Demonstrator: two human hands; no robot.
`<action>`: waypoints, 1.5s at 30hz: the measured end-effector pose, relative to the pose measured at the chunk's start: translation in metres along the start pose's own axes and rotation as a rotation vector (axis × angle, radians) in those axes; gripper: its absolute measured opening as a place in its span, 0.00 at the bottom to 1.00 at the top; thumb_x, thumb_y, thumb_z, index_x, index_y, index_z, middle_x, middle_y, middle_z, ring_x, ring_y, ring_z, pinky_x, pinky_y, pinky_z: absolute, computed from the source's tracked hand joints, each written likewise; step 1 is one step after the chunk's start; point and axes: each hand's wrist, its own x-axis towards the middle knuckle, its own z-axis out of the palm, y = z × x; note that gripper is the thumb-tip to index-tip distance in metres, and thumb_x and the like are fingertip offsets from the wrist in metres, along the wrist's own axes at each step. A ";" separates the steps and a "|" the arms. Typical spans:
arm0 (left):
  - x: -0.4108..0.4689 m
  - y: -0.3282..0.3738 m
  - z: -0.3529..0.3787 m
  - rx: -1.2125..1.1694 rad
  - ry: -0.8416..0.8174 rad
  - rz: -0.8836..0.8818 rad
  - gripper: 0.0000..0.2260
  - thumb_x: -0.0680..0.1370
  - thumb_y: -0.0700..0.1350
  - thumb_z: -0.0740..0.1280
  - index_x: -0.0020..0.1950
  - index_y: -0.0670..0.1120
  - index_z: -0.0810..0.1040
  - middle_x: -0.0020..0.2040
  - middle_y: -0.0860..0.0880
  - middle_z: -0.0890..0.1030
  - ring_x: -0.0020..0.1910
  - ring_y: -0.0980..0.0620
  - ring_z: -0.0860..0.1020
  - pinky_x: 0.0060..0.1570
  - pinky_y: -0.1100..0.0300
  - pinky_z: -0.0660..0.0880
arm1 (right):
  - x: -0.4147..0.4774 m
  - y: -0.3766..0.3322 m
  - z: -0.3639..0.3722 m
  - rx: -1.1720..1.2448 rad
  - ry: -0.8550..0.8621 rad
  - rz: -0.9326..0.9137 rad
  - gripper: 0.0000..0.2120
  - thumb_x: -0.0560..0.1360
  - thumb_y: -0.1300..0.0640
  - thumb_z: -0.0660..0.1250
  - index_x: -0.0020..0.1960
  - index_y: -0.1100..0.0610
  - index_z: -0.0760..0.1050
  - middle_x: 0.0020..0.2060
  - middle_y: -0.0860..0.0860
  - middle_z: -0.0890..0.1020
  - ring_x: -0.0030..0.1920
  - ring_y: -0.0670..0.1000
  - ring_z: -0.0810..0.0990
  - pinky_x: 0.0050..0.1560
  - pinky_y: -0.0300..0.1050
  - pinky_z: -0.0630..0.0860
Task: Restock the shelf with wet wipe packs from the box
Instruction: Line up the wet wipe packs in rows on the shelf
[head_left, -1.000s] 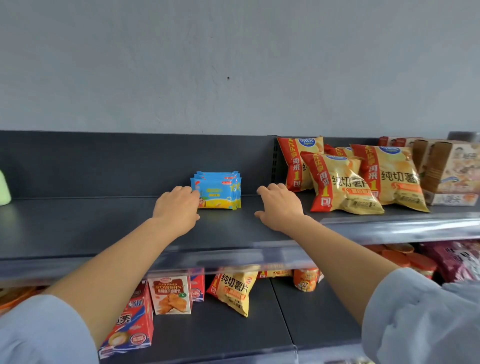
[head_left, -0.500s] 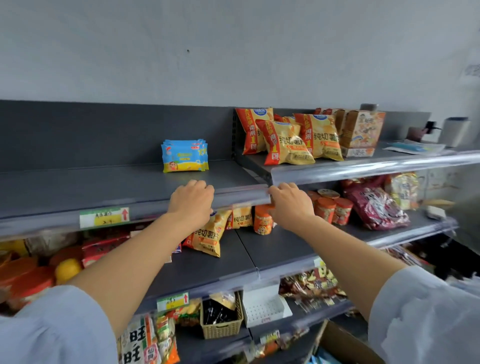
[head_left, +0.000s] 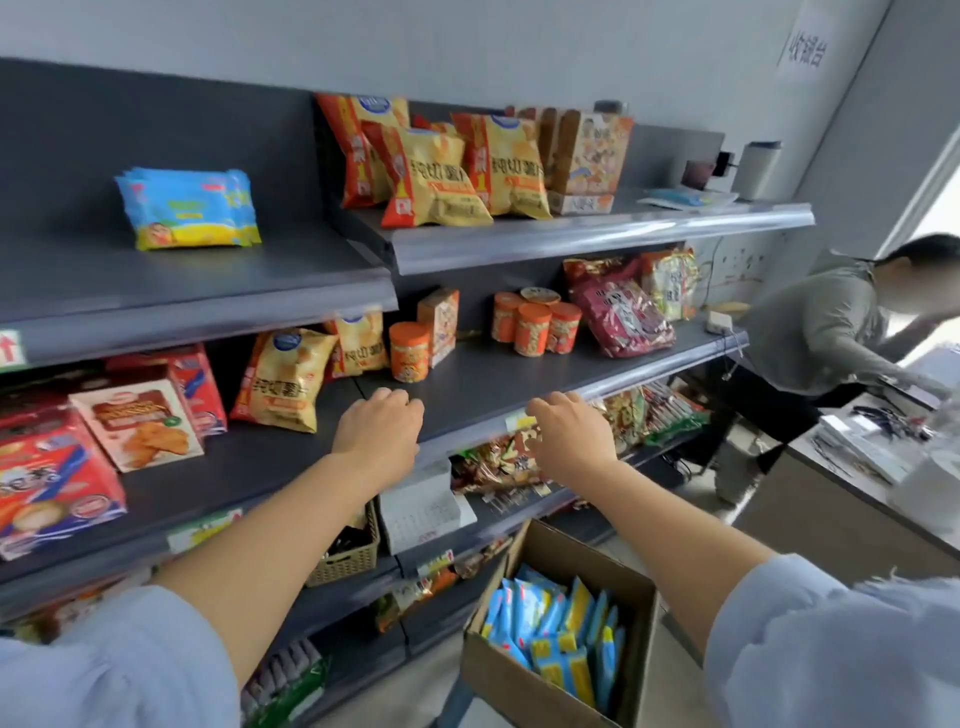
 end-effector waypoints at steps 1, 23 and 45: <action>0.002 0.013 0.009 -0.008 -0.024 0.012 0.11 0.78 0.50 0.65 0.57 0.47 0.71 0.57 0.48 0.74 0.60 0.48 0.71 0.53 0.54 0.71 | -0.004 0.010 0.009 0.003 -0.017 0.002 0.14 0.77 0.53 0.64 0.61 0.54 0.72 0.55 0.53 0.77 0.60 0.56 0.72 0.49 0.49 0.74; 0.009 0.189 0.227 -0.080 -0.574 0.082 0.12 0.78 0.44 0.63 0.61 0.45 0.74 0.59 0.48 0.74 0.62 0.47 0.71 0.56 0.53 0.72 | -0.080 0.144 0.224 0.094 -0.515 0.036 0.13 0.76 0.60 0.59 0.60 0.55 0.72 0.54 0.54 0.75 0.57 0.56 0.72 0.44 0.46 0.66; 0.005 0.220 0.394 -0.120 -0.915 0.131 0.10 0.78 0.38 0.61 0.58 0.46 0.74 0.57 0.45 0.75 0.58 0.43 0.75 0.46 0.52 0.71 | -0.042 0.117 0.422 0.241 -0.756 -0.070 0.29 0.78 0.50 0.65 0.74 0.54 0.59 0.73 0.54 0.63 0.71 0.57 0.62 0.65 0.53 0.68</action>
